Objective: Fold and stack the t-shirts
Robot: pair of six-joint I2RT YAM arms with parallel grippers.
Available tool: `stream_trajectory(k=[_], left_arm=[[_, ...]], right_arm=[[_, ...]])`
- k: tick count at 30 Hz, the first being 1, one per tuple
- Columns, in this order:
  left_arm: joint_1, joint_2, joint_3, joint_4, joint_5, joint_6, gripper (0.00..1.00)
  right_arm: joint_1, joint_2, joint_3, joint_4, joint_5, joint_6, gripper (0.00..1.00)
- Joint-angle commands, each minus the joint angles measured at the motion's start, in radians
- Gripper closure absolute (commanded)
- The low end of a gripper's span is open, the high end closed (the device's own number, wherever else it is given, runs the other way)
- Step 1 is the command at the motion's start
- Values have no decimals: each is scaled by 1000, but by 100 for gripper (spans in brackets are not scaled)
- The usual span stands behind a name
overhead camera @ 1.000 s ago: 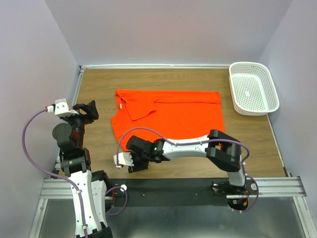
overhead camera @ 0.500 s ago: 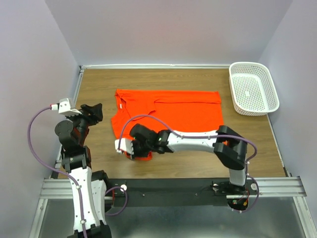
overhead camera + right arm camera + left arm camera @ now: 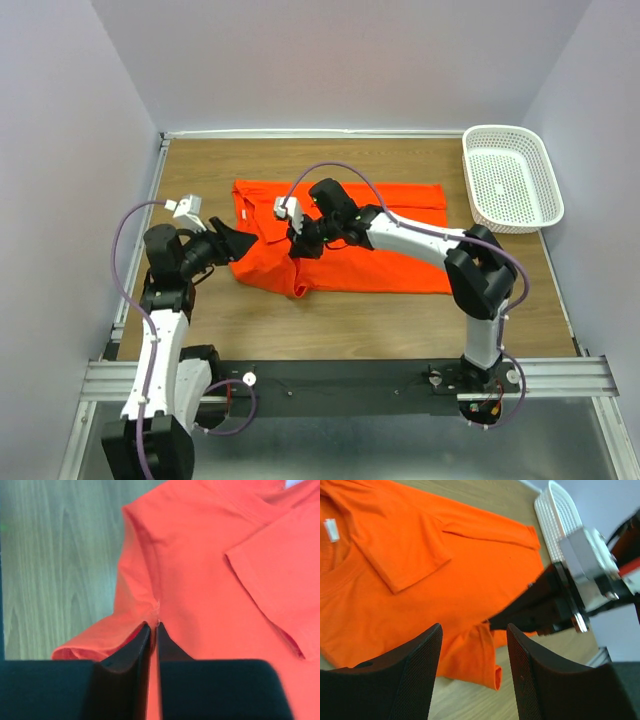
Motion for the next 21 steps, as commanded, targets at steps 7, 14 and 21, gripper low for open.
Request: stream_trajectory(k=[7, 14, 21], left_arm=[[-173, 185, 239, -82, -119, 337, 37], [-317, 344, 419, -134, -177, 547, 37], [-555, 729, 614, -429, -340, 746, 39]], right_arm=[[-183, -22, 25, 0, -18, 116, 42], [-357, -197, -93, -54, -298, 44, 37], [-380, -326, -230, -97, -349, 53, 37]])
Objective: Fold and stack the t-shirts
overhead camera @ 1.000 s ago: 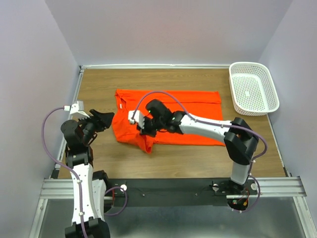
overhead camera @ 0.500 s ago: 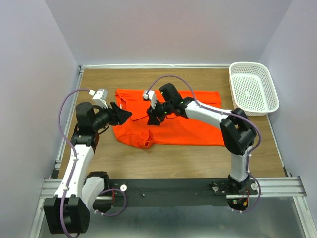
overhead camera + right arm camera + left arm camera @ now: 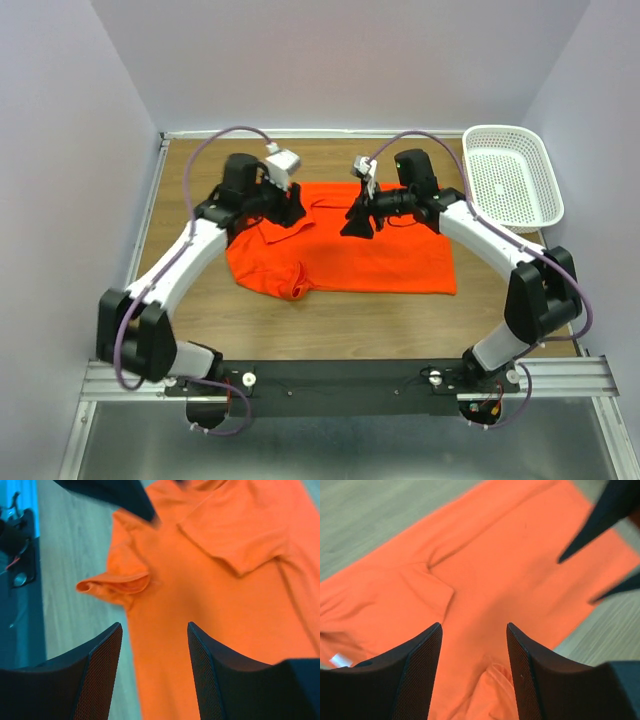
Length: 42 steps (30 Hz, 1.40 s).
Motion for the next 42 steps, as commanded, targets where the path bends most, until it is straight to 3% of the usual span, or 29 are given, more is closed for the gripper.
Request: stream_trajectory(k=[1, 5, 9, 10, 11, 12, 14, 16, 18, 23, 29, 35, 39, 42], left_arm=[[-105, 188, 49, -242, -78, 163, 41], [-127, 299, 78, -283, -32, 132, 50], [-141, 261, 66, -245, -246, -47, 50], [-139, 247, 55, -239, -277, -126, 54], [-141, 223, 47, -234, -306, -154, 67], [-141, 213, 37, -222, -304, -179, 73], [-144, 192, 1, -205, -302, -210, 74], [-142, 159, -28, -188, -311, -216, 67], [-144, 147, -23, -194, -284, -100, 58], [-156, 124, 27, -194, -278, 201, 51], [-176, 116, -26, -231, -251, 558, 47], [-127, 72, -147, -182, -28, 886, 45], [-115, 105, -154, -231, 178, 979, 45], [-115, 147, -141, -254, 207, 1012, 44]], right_arm=[[-1, -58, -76, -56, -68, -10, 37], [-35, -89, -115, -55, -68, -10, 37], [-53, -89, -119, -56, -74, -4, 37], [-55, -94, -116, -55, -62, -2, 37], [-59, -95, -118, -55, -59, -1, 37], [-61, -95, -118, -55, -58, -1, 37], [-66, -95, -116, -55, -59, 4, 37], [-70, -100, -116, -55, -58, 6, 37], [-79, -109, -116, -55, -57, 6, 37], [-98, -107, -116, -55, -59, 4, 37], [-124, -114, -121, -55, -64, -1, 37], [-132, -101, -121, -55, -85, 3, 37], [-133, -92, -121, -55, -94, 4, 36], [-133, -89, -123, -55, -102, 10, 36]])
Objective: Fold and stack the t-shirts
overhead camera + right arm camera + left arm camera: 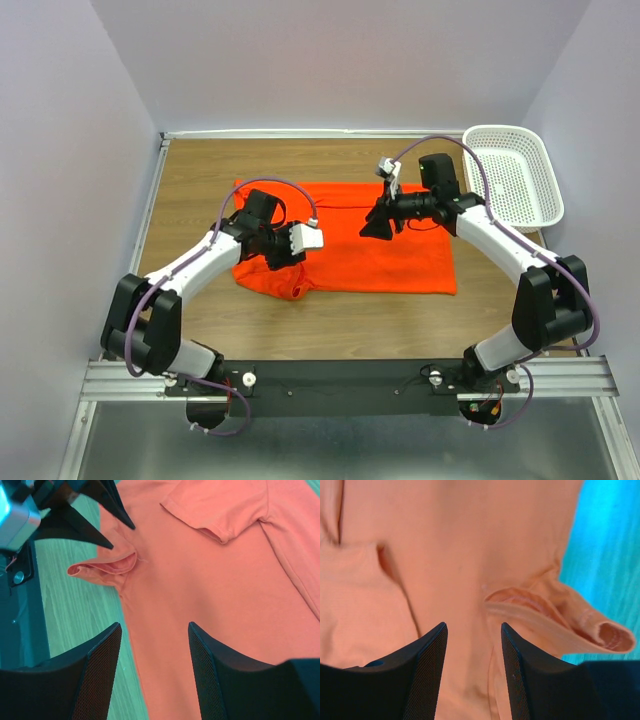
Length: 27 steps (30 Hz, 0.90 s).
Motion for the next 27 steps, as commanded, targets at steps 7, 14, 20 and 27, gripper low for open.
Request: stream_trajectory(k=[7, 14, 20, 27], left_arm=[[0, 195, 66, -81, 176, 195, 45], [-2, 211, 98, -86, 115, 195, 46], [-2, 220, 115, -71, 61, 187, 46], [-8, 257, 120, -87, 93, 192, 46]], right_arm=[[-12, -33, -12, -19, -58, 17, 36], [-23, -47, -15, -19, -79, 17, 36], [-23, -44, -16, -21, -88, 18, 36], [-24, -40, -16, -21, -92, 20, 36]])
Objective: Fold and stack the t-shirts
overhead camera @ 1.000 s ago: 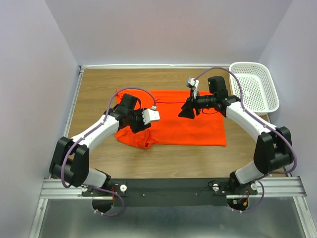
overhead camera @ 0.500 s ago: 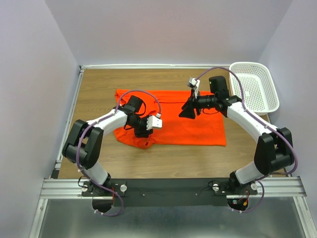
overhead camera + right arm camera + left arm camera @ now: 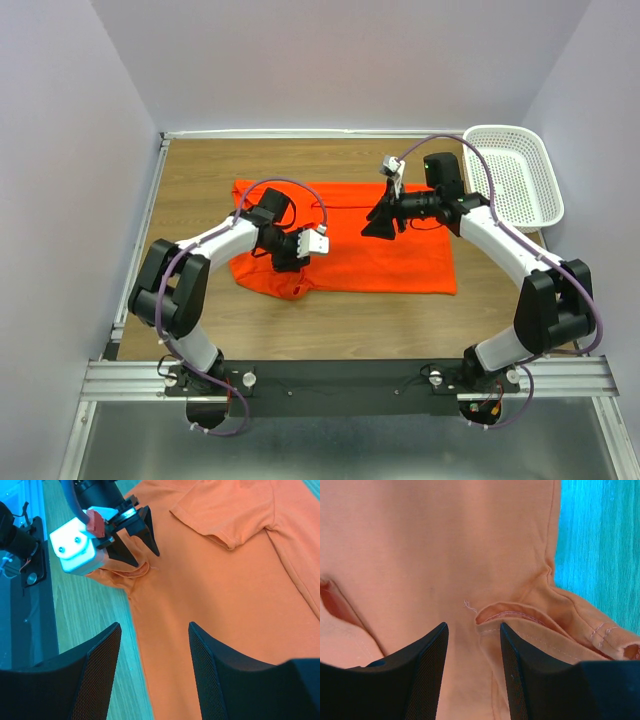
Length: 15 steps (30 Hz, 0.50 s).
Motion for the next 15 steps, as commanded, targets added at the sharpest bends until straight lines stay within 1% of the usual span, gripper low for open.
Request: stream_trajectory(k=[1, 5, 8, 12, 14, 15], left_arm=[[-4, 29, 32, -18, 9, 21, 46], [-4, 68, 56, -32, 25, 24, 48], [-6, 91, 70, -40, 35, 25, 51], [-6, 91, 80, -46, 44, 27, 65], [-6, 83, 81, -48, 45, 28, 68], [-6, 75, 81, -49, 50, 27, 72]], right_arm=[[-9, -18, -12, -21, -34, 13, 36], [-10, -19, -12, -22, -32, 9, 36], [-13, -22, -12, -21, -35, 11, 36], [-16, -19, -11, -21, -38, 11, 36], [-18, -19, -12, -21, -40, 11, 36], [-18, -21, -12, -21, -41, 11, 36]])
